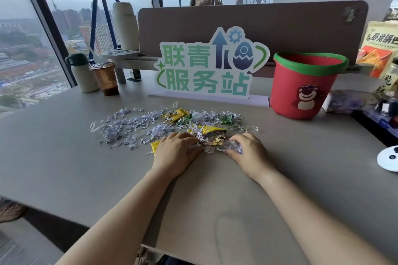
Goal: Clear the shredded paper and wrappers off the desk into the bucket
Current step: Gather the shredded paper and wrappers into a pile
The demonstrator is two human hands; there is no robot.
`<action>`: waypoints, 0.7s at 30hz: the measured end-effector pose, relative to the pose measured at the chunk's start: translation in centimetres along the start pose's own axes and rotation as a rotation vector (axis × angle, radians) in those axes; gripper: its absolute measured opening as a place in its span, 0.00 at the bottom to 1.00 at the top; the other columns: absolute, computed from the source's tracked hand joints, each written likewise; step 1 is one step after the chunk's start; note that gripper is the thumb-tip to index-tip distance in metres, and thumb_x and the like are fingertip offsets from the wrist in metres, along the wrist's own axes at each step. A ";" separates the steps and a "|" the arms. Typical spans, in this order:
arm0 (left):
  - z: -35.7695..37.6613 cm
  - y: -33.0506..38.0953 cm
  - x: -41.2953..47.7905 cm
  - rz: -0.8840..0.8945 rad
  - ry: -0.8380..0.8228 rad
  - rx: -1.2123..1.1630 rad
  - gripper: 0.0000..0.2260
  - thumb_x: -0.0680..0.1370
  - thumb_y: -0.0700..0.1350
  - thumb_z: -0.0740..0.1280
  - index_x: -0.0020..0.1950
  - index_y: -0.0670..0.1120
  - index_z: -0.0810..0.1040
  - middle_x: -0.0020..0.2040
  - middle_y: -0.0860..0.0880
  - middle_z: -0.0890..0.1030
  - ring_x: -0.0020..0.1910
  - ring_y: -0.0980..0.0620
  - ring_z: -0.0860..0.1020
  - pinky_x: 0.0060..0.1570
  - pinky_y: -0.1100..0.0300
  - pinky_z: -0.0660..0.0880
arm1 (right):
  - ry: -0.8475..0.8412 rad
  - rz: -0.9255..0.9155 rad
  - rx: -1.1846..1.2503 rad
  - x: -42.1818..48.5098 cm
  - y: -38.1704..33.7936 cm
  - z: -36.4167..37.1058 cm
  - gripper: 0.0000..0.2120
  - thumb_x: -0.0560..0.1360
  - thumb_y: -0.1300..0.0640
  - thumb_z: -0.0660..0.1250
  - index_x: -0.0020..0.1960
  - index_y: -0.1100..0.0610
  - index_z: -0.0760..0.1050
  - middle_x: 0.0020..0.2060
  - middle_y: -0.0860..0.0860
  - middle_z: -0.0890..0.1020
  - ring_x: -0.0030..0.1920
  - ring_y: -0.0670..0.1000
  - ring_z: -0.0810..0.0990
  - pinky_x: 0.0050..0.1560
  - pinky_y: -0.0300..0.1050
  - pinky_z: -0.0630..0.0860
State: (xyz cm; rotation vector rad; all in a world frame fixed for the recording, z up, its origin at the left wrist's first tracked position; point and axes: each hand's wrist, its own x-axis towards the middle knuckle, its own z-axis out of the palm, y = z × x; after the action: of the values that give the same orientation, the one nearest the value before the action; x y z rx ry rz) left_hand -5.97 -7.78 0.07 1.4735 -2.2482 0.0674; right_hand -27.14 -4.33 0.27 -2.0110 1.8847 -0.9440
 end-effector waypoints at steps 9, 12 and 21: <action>0.1 1.5 1.3 0.057 -0.055 0.029 0.24 0.74 0.64 0.60 0.68 0.59 0.68 0.70 0.58 0.69 0.71 0.52 0.65 0.67 0.55 0.60 | 0.056 0.010 0.029 0.3 0.4 0.0 0.10 0.71 0.58 0.70 0.51 0.58 0.78 0.50 0.57 0.78 0.51 0.57 0.77 0.50 0.45 0.71; 0.7 2.5 2.1 0.090 -0.081 -0.016 0.22 0.74 0.63 0.61 0.67 0.58 0.70 0.68 0.56 0.73 0.67 0.50 0.70 0.63 0.55 0.67 | 0.071 0.005 0.022 0.5 0.7 0.1 0.09 0.71 0.58 0.69 0.50 0.58 0.78 0.49 0.57 0.78 0.50 0.57 0.77 0.49 0.45 0.71; 0.9 2.6 2.7 0.115 -0.031 -0.060 0.13 0.77 0.56 0.61 0.59 0.56 0.78 0.58 0.53 0.80 0.59 0.50 0.75 0.48 0.58 0.73 | 0.112 0.016 0.048 0.6 0.7 0.0 0.08 0.71 0.60 0.69 0.49 0.59 0.78 0.49 0.57 0.78 0.48 0.57 0.78 0.45 0.41 0.67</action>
State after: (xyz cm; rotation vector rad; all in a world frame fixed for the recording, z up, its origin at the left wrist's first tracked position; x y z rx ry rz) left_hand -9.42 -9.25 0.85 1.3225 -2.3375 0.0132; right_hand -27.77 -4.99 0.04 -1.9499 1.9120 -1.1079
